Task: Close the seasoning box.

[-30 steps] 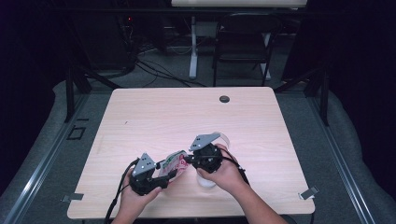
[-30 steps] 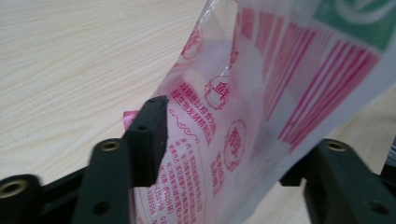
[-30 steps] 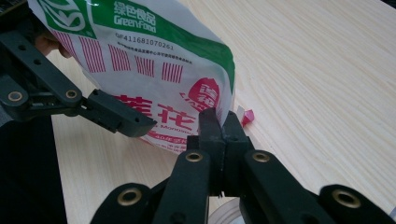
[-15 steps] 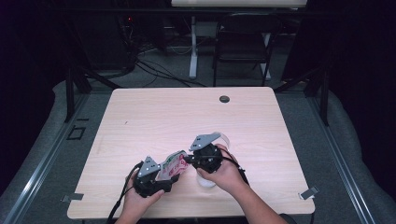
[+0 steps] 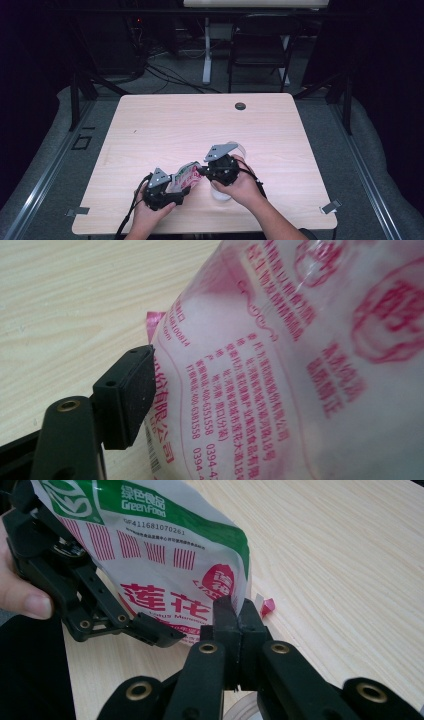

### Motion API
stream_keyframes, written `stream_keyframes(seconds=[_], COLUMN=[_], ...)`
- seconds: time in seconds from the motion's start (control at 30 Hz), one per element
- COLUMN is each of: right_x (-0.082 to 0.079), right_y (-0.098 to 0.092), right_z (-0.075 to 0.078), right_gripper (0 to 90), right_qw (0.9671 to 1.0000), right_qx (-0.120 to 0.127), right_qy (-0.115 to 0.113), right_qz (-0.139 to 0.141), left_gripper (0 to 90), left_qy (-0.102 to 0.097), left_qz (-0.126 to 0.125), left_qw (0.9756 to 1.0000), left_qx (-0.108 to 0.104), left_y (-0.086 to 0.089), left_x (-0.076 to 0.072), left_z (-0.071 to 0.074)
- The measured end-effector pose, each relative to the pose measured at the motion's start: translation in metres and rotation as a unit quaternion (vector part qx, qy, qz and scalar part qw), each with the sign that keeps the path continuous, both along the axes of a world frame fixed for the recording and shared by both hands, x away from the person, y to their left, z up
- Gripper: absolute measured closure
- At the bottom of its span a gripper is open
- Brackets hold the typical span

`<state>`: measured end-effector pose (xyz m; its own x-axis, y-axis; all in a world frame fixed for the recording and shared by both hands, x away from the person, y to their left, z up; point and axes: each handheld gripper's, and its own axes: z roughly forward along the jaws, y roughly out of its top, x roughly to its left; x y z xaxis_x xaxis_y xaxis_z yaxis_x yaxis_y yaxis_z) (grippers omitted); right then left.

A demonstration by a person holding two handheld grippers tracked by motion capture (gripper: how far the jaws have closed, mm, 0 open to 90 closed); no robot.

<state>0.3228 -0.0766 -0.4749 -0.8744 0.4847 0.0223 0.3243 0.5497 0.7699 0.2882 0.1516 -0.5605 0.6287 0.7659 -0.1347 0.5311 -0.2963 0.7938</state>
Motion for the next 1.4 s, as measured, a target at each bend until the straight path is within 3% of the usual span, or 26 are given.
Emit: stream_keyframes(seconds=[0.1,0.27,0.37,0.47,0.6,0.83,1.4], right_x=[-0.001,0.0,-0.001,-0.001,-0.001,-0.001,-0.002], right_y=[0.0,-0.001,-0.001,-0.001,-0.002,-0.002,-0.002], right_z=[0.001,0.001,0.001,0.0,0.0,0.0,0.0], right_gripper=[90.0,90.0,90.0,90.0,90.0,90.0,90.0], right_qw=[1.0,1.0,1.0,1.0,1.0,1.0,1.0], right_qx=[-0.003,-0.001,0.001,0.002,0.002,0.007,0.01], right_qy=[-0.001,-0.001,0.0,0.001,0.001,0.003,0.002], right_qz=[0.004,0.004,0.004,0.003,0.003,0.002,0.001], left_gripper=[24.6,22.5,21.7,21.7,22.0,23.1,26.3], left_qy=[0.01,0.008,0.022,0.028,0.033,0.039,0.017], left_qz=[0.006,0.001,0.0,-0.004,-0.003,-0.006,-0.006], left_qw=[0.9999,0.9999,0.9996,0.9988,0.998,0.9977,0.9969], left_qx=[0.001,0.01,0.015,0.041,0.055,0.056,0.077], left_y=[0.002,0.003,0.002,-0.003,-0.006,-0.006,-0.008], left_x=[0.002,0.004,0.006,0.007,0.008,0.009,0.008], left_z=[-0.003,-0.007,-0.012,-0.018,-0.022,-0.026,-0.028])
